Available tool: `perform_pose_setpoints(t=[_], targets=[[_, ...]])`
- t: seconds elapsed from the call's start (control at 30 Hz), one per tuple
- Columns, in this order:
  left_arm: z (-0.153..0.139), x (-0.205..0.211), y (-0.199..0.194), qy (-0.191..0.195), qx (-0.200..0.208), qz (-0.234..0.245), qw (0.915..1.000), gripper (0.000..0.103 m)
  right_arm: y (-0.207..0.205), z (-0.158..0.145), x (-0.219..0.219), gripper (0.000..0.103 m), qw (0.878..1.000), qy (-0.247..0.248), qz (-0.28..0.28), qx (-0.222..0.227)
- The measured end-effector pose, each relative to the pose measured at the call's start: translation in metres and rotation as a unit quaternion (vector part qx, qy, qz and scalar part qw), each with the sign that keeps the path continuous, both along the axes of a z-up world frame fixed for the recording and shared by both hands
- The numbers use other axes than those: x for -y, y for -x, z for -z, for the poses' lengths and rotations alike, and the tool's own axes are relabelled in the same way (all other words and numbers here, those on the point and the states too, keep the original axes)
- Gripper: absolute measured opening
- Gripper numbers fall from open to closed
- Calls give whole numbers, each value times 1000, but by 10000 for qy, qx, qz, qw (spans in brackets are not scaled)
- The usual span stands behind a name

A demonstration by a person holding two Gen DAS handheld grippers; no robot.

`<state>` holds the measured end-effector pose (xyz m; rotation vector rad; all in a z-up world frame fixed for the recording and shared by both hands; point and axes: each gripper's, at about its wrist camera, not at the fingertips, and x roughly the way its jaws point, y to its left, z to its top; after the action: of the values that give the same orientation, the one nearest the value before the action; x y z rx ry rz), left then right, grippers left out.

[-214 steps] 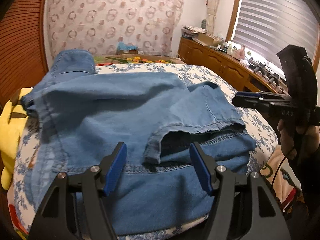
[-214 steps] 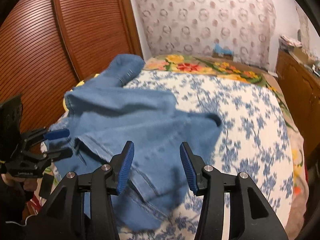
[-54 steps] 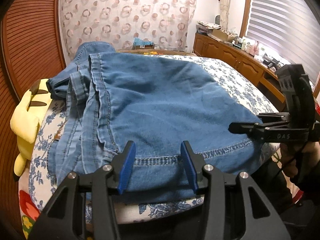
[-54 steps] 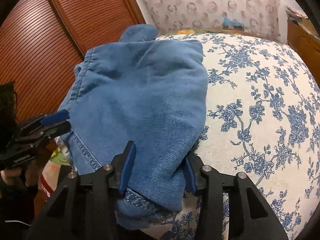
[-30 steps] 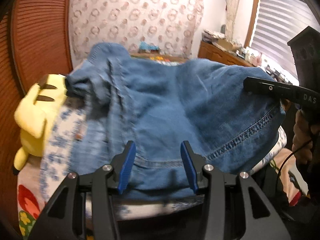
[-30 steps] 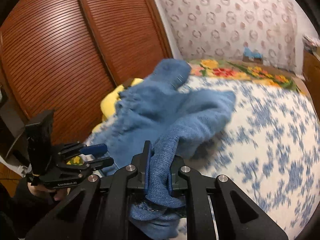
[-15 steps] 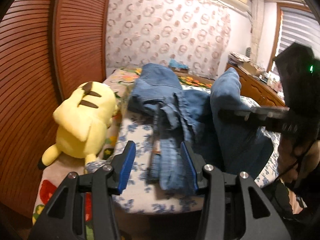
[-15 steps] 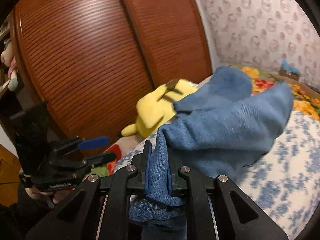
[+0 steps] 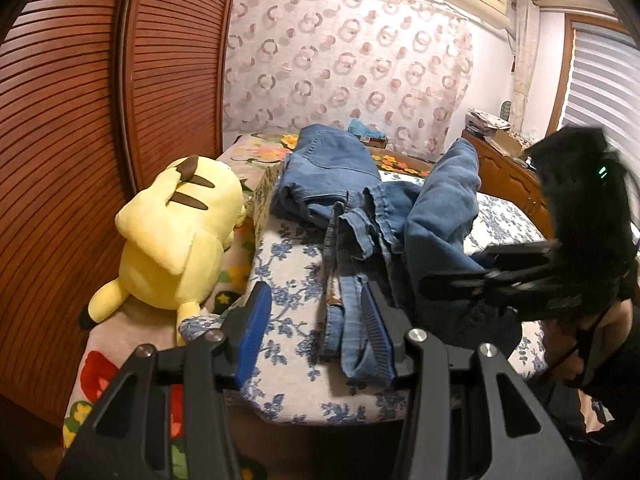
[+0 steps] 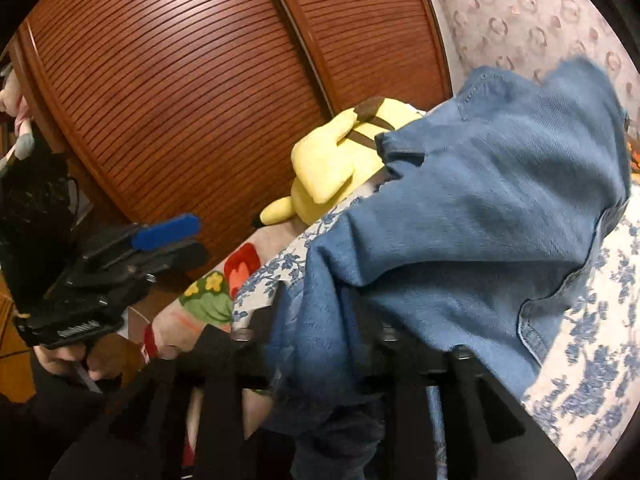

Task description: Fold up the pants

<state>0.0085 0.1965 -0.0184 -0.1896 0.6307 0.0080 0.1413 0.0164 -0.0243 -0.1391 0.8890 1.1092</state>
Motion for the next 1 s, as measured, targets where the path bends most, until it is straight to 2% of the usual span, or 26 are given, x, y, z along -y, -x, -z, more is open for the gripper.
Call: perform_pose_setpoints(t=[0.1,0.23,0.37,0.43,0.6,0.8,0.83,0.9,1.0], targets=[[-2,12,-1,-13,44,104,9999,45,1,-26,27,44,9993,-236,102,273],[-8,29,-7,-32,115,316,9994,45,-13,-56,88,45,9922,-583,815,747],[-14,49,-20,47,161,565,9983,45,-41,-50,112,46,9836,-35,1367,1174],[-15,56,-26,71,169,692,9974,45,-53,-41,117,46,9821,132,1476,1160],[5,62,-45,21,-238,703,9972,45,-81,-17,110,46,9807,394,1533,1146],[28,48,-35,238,-448,689,9963,44,-106,-15,79,46,9826,312,1368,1220],[31,47,-33,253,-459,713,9961,41,-109,-14,71,46,9830,360,1319,1228],[36,46,-30,282,-503,783,9953,28,-109,-13,56,46,9824,483,1262,1289],[42,49,-26,143,-536,843,9949,19,-115,-6,36,46,9816,597,1243,1318]])
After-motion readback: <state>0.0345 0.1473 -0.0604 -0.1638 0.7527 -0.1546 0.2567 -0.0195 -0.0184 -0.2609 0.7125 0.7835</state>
